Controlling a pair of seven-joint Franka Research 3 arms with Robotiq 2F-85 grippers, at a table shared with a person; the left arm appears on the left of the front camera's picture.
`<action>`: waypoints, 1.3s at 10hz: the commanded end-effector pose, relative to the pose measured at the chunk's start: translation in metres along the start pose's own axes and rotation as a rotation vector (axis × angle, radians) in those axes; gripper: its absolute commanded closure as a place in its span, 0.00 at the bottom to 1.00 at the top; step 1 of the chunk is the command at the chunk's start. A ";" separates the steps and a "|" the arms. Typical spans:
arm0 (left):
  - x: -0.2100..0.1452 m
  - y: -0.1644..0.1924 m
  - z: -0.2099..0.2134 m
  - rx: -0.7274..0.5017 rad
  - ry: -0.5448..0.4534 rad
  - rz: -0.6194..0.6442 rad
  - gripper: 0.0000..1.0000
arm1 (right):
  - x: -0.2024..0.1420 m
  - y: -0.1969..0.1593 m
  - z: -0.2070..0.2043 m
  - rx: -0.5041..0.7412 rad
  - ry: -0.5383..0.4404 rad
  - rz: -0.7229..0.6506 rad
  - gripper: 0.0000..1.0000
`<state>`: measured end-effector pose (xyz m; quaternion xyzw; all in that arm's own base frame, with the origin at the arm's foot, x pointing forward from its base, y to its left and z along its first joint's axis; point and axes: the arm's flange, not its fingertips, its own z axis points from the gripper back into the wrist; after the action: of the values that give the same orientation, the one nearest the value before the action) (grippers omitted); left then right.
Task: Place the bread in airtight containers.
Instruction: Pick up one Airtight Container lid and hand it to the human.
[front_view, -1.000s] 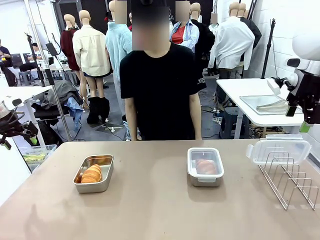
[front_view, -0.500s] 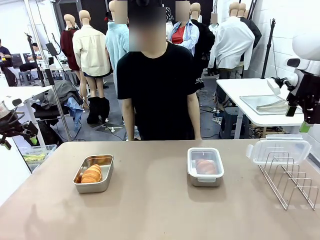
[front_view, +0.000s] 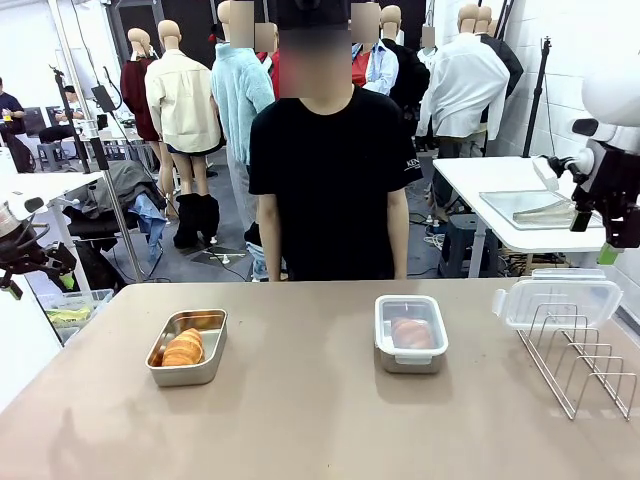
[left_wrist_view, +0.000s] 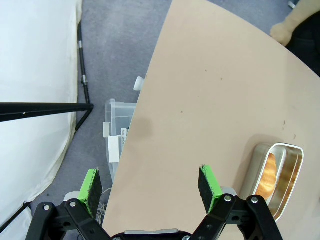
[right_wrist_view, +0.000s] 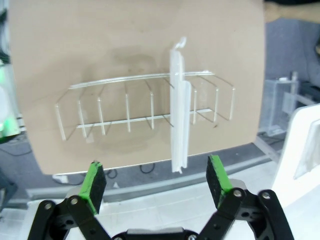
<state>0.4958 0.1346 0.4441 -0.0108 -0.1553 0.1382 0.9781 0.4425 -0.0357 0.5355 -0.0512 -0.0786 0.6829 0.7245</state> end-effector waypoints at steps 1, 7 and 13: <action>0.000 0.002 0.001 0.002 -0.001 0.002 0.00 | 0.008 -0.008 -0.028 -0.055 0.081 0.027 0.00; 0.000 0.002 0.001 0.002 -0.001 0.002 0.00 | -0.005 -0.050 -0.076 0.113 -0.015 -0.033 0.00; 0.000 0.002 0.001 0.002 -0.001 0.002 0.00 | -0.005 -0.066 -0.114 0.081 0.026 -0.076 0.00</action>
<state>0.4958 0.1346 0.4439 -0.0108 -0.1552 0.1381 0.9781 0.5209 -0.0422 0.4379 -0.0217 -0.0414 0.6624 0.7477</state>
